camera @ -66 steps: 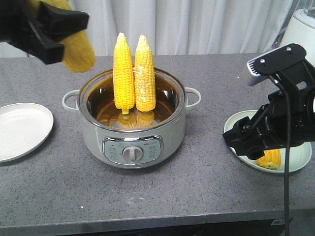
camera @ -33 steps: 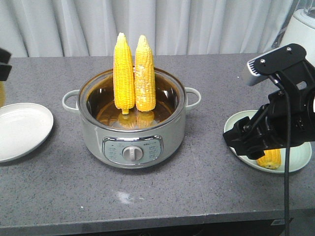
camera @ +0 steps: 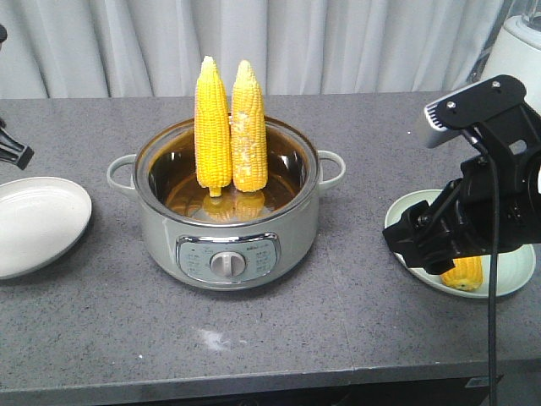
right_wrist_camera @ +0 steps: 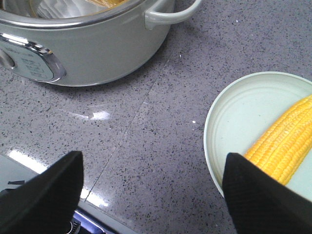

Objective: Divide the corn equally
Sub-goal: 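Lower the cob onto the white plate and open the left gripper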

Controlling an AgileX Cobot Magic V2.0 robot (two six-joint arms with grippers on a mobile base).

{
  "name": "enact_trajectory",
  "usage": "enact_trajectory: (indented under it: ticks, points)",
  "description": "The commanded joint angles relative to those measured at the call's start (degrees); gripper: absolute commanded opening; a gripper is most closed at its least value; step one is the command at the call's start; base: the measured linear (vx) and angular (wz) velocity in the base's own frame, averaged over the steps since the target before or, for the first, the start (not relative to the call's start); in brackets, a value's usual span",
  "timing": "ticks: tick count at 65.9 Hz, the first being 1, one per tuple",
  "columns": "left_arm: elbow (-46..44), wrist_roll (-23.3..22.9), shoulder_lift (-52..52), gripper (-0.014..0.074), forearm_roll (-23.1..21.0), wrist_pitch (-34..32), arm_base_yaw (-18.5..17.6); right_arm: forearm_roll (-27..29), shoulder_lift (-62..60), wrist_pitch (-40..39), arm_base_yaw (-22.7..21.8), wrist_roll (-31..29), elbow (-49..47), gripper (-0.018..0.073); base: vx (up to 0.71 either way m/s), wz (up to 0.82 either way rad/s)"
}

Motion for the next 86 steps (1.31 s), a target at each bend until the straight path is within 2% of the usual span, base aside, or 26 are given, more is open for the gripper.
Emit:
enact_trajectory:
  ticks: [1,21,35,41,50,70,77,86]
  points:
    - [-1.85,-0.74,0.81,0.0248,1.21,-0.83,2.56,-0.5,-1.26,-2.78,-0.05,-0.65,-1.35,0.0572,0.0,0.0]
    - [-1.85,-1.53,7.08,0.0248,0.17,-4.42,8.49,-0.5,-1.26,-2.77,-0.05,-0.65,-1.35,0.0572,0.0,0.0]
    - [-1.85,0.69,10.52,0.0248,-10.78,-6.29,13.24,-0.5,-1.26,-2.72,-0.05,-0.65,-1.35,0.0572,0.0,0.0]
    - [-1.85,0.95,11.41,0.0248,-13.64,-8.27,14.78,-0.5,-1.26,-2.72,-0.05,-0.65,-1.35,0.0572,0.0,0.0]
    - [-1.85,0.89,12.18,0.0248,-14.05,-10.79,15.0,-0.5,-1.26,-2.75,-0.05,-0.65,-1.35,0.0572,0.0,0.0]
    - [-1.85,0.68,14.93,0.0253,-15.41,-11.35,15.0,-0.5,-1.26,-2.75,-0.05,-0.65,-1.35,0.0572,0.0,0.0]
    - [-1.85,0.76,15.61,0.0293,-15.87,-11.43,15.0,-0.5,-1.26,-2.76,-0.05,-0.65,-1.35,0.0572,0.0,0.0]
    - [-1.85,0.76,15.69,0.0396,-16.63,-13.03,15.0,-0.5,-1.26,-2.7,-0.05,-0.65,-1.35,0.0572,0.0,0.0]
